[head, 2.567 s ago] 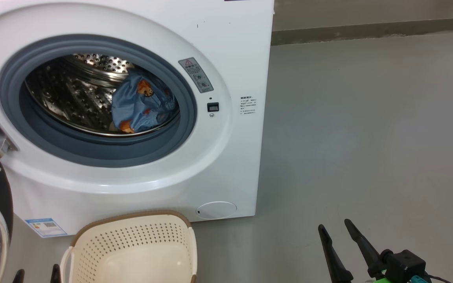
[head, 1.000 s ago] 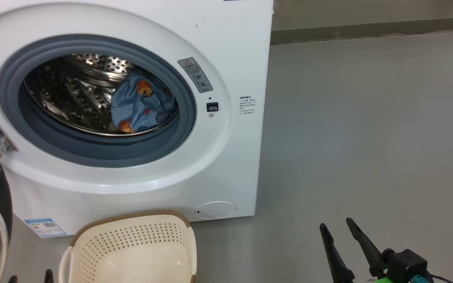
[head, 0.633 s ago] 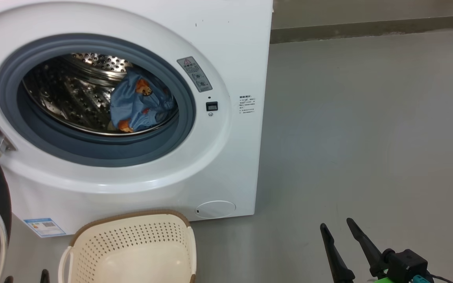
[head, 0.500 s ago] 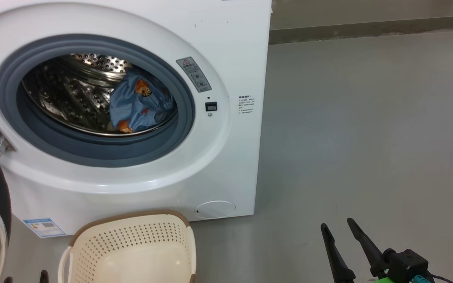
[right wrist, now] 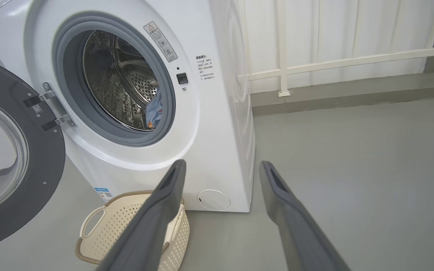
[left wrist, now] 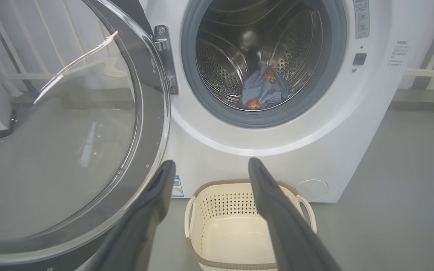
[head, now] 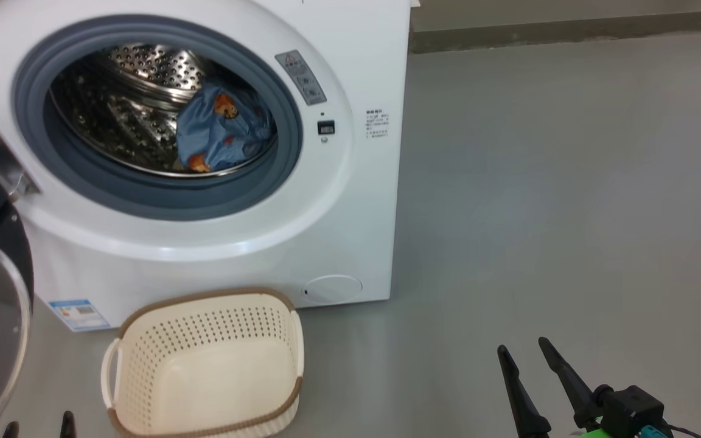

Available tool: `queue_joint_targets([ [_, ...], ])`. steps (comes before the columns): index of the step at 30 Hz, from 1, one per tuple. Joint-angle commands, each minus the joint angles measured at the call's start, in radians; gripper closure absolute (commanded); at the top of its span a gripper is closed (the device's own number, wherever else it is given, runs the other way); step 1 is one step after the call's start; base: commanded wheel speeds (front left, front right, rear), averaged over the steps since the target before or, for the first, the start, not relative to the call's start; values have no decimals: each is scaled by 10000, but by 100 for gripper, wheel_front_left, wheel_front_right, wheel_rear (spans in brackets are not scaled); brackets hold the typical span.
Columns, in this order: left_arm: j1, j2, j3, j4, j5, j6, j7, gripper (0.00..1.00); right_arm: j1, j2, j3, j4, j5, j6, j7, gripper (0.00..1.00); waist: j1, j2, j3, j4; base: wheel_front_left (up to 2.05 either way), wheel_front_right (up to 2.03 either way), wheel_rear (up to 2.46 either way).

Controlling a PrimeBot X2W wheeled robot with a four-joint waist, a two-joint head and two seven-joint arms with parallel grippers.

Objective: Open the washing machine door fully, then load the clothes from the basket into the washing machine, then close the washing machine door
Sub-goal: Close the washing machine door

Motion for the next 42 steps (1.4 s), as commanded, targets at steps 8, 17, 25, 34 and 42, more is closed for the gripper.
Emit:
queue_joint_targets([
  [8,-618,70,471,-308,24,-64,-65,0,-159,-16,190,-237,77,16,-48,0,0,0,16,18,-184,184,0],
  [17,-516,25,237,-408,20,-136,-65,0,-186,-16,205,-188,86,16,-48,0,0,0,-126,37,-28,28,0],
  [25,-456,-28,255,-438,72,-144,-65,0,-169,-16,233,-182,48,16,-48,0,0,0,-169,-2,0,0,0],
  [34,-461,-58,195,-399,106,-149,-65,0,-123,-16,217,-197,-1,16,-48,0,0,0,-204,69,0,0,0],
  [42,-436,-76,186,-371,106,-152,-65,0,-134,-16,253,-166,-29,16,-48,0,0,0,-220,138,0,0,0],
])
